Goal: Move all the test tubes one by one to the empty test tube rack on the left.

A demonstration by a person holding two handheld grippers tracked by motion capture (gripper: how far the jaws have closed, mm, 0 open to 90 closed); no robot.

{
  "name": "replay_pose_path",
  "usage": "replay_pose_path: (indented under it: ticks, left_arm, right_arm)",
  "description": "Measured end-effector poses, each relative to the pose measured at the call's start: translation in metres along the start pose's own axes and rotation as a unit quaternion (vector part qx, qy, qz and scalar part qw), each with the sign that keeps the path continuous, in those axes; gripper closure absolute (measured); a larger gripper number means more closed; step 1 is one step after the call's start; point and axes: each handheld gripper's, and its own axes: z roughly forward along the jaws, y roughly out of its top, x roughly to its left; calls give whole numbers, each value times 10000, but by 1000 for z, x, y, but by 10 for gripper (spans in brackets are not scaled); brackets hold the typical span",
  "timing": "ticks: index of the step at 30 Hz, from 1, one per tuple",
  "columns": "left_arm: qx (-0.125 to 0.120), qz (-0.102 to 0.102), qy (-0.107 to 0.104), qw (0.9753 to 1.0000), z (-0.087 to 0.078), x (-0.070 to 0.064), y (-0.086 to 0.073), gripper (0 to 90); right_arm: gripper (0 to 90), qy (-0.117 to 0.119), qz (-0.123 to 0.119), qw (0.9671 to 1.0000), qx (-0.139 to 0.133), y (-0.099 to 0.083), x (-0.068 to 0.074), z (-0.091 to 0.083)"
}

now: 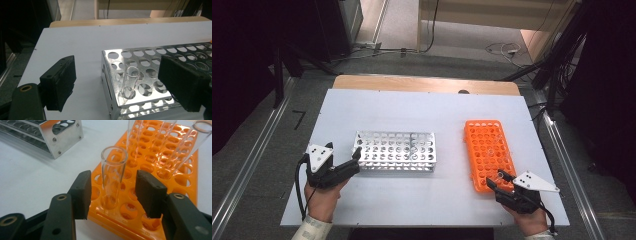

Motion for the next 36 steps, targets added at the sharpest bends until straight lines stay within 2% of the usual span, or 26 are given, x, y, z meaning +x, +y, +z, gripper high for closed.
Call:
replay_pose_path:
  ticks: [12,13,16,27,36]
  left_arm:
    - [3,-28,1,10000,0,0,0,143]
    - [6,-30,4,10000,0,1,0,139]
    - [35,-30,0,10000,0,1,0,129]
    - [16,-4,-6,10000,-1,-1,1,111]
    - [-14,9,-61,10000,-1,-4,2,111]
  right_arm:
    - [634,50,-72,9998,187,-3,0,5]
    - [677,55,-69,9997,207,-3,1,6]
    - [719,49,-76,9997,216,-3,1,6]
    - [727,92,-110,9999,61,4,3,-2]
    - [727,194,59,9996,-178,20,3,-18]
